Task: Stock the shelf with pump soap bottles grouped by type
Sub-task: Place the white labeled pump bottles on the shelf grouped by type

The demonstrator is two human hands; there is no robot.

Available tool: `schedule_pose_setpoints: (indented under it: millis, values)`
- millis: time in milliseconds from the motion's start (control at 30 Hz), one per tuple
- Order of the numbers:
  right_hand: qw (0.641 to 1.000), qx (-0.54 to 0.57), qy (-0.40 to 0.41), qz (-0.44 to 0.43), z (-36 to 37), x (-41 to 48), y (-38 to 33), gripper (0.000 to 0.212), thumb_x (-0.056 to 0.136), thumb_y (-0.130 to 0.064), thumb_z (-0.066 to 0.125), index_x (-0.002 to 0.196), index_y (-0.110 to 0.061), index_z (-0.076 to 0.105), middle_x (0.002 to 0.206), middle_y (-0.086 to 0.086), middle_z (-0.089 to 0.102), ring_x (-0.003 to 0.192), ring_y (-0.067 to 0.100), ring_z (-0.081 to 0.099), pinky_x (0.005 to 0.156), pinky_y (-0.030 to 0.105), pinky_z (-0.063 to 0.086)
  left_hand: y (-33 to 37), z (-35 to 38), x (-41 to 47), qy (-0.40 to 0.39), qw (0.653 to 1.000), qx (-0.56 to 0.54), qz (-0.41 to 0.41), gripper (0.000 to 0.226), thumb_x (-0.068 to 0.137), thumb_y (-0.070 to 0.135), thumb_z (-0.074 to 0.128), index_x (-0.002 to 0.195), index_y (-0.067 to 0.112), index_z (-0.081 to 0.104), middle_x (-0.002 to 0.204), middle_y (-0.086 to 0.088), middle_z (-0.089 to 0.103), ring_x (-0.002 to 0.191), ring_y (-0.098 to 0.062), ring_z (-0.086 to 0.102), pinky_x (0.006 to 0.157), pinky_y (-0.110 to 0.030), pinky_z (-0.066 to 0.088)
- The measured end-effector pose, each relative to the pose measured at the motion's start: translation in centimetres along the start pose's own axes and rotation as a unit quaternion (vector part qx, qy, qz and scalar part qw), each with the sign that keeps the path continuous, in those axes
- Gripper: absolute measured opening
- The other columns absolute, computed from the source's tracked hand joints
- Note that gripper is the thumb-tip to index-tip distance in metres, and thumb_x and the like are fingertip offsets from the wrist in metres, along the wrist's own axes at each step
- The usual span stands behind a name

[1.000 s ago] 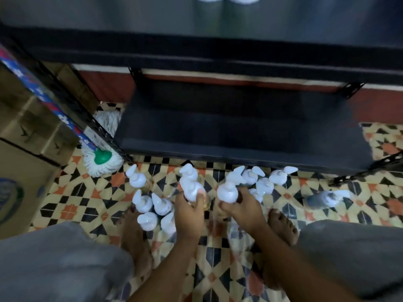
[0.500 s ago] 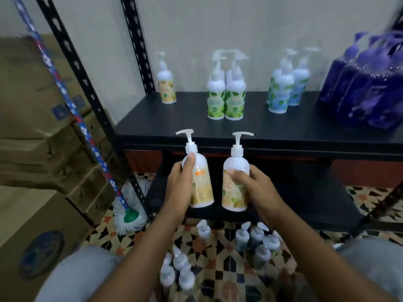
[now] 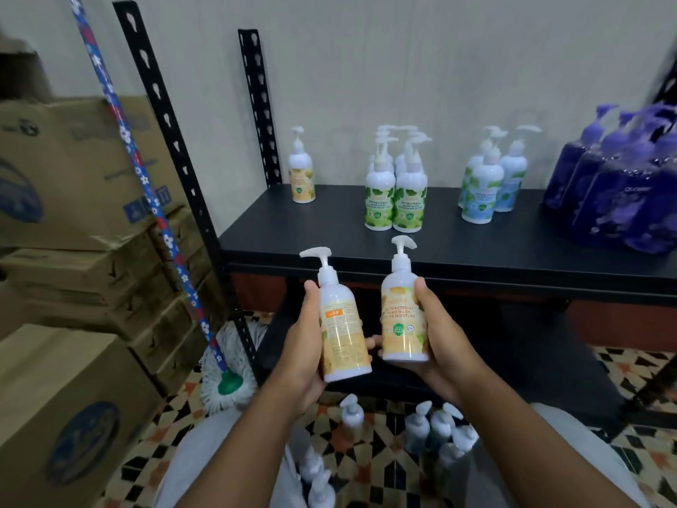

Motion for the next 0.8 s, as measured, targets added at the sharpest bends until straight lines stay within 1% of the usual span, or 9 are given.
schedule_pose_setpoints:
  millis: [67,133,200,267,433,533,633,700,800]
  values:
    - [0.999,0.035,-0.003,0.008,-0.3,0.0,0.4,0.057,0.091,-0.059,0.058,0.128,-0.016,0.063,0.103,0.016,0.07,0.088,0.035,0.07,0.076,0.046,0.058,0.1,-0.2,0.1,-0.007,1.0,-0.016,-0.001,0.059,0.1,0.06,0.043,0.112,0.005,0.063,0.089,-0.016,0.067,0.08,-0.034,0.071,0.085,-0.054,0.057]
    - [0.999,0.049,-0.01,0.009,-0.5,-0.1,0.5,0.047,0.094,-0.043,0.058,0.131,-0.013,0.06,0.108,0.019,0.069,0.09,0.037,0.07,0.078,0.046,0.058,0.1,-0.4,0.2,-0.013,1.0,-0.01,0.005,0.035,0.1,0.036,0.046,0.108,0.005,0.059,0.086,-0.015,0.067,0.081,-0.031,0.07,0.093,-0.055,0.054]
    - [0.999,0.051,-0.01,0.009,-0.7,-0.1,0.5,0.045,0.09,-0.025,0.061,0.132,-0.008,0.056,0.115,0.022,0.069,0.098,0.037,0.07,0.079,0.045,0.058,-0.3,-1.2,0.3,0.004,1.0,0.023,0.002,0.028,0.096,0.023,0.056,0.118,0.006,0.059,0.107,-0.023,0.071,0.1,-0.037,0.071,0.097,-0.058,0.054]
    - [0.999,0.034,-0.007,-0.002,-1.0,0.0,0.4,0.053,0.081,-0.017,0.068,0.131,-0.007,0.055,0.124,0.023,0.066,0.109,0.038,0.069,0.081,0.045,0.059,-0.2,-1.5,0.1,0.023,0.999,0.045,0.018,0.029,0.093,0.017,0.066,0.12,0.01,0.06,0.115,-0.021,0.071,0.107,-0.035,0.07,0.092,-0.053,0.058]
    - [0.999,-0.005,-0.005,-0.035,-1.3,0.1,0.1,0.046,0.084,-0.011,0.064,0.129,-0.009,0.056,0.123,0.02,0.069,0.109,0.037,0.069,0.082,0.045,0.058,0.7,-1.5,-0.3,0.064,0.987,0.119,0.088,0.06,0.07,0.035,0.089,0.119,0.023,0.057,0.111,-0.008,0.074,0.094,-0.021,0.076,0.081,-0.047,0.062]
    - [0.999,0.022,-0.032,-0.012,-0.8,-0.2,0.5,0.064,0.071,-0.02,0.06,0.134,-0.009,0.053,0.121,0.016,0.072,0.109,0.035,0.07,0.087,0.049,0.057,1.3,-0.7,-0.9,0.068,0.97,0.199,0.123,0.052,0.081,0.033,0.084,0.12,0.027,0.051,0.11,0.003,0.069,0.087,-0.006,0.073,0.071,-0.031,0.063]
    - [0.999,0.022,-0.047,-0.01,-0.4,-0.4,0.4,0.067,0.072,-0.025,0.067,0.135,-0.01,0.051,0.118,0.017,0.072,0.098,0.032,0.072,0.085,0.049,0.057,1.4,0.1,-1.2,0.063,0.959,0.236,0.143,0.055,0.084,0.029,0.082,0.124,0.024,0.045,0.105,0.008,0.065,0.079,0.006,0.069,0.059,-0.015,0.056]
    - [0.999,-0.003,-0.044,-0.023,-0.2,-0.5,0.3,0.069,0.072,-0.025,0.078,0.133,-0.011,0.05,0.118,0.018,0.072,0.096,0.03,0.073,0.081,0.045,0.058,1.2,0.2,-1.1,0.065,0.955,0.251,0.142,0.06,0.081,0.028,0.084,0.125,0.025,0.044,0.106,0.006,0.065,0.078,0.008,0.067,0.056,-0.011,0.052]
    - [0.998,-0.019,-0.043,-0.033,0.1,-0.6,0.5,0.073,0.07,-0.021,0.085,0.133,-0.008,0.05,0.119,0.017,0.071,0.099,0.03,0.073,0.081,0.041,0.058,0.9,-0.2,-0.9,0.084,0.955,0.255,0.128,0.056,0.08,0.03,0.086,0.121,0.023,0.049,0.103,0.003,0.067,0.078,-0.002,0.07,0.053,-0.012,0.05]
Point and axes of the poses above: each hand's wrist, its own x-axis towards the middle knuckle, its own z-axis out of the palm, y = z × x, the point moved 10 cm from there along x, towards the middle knuckle
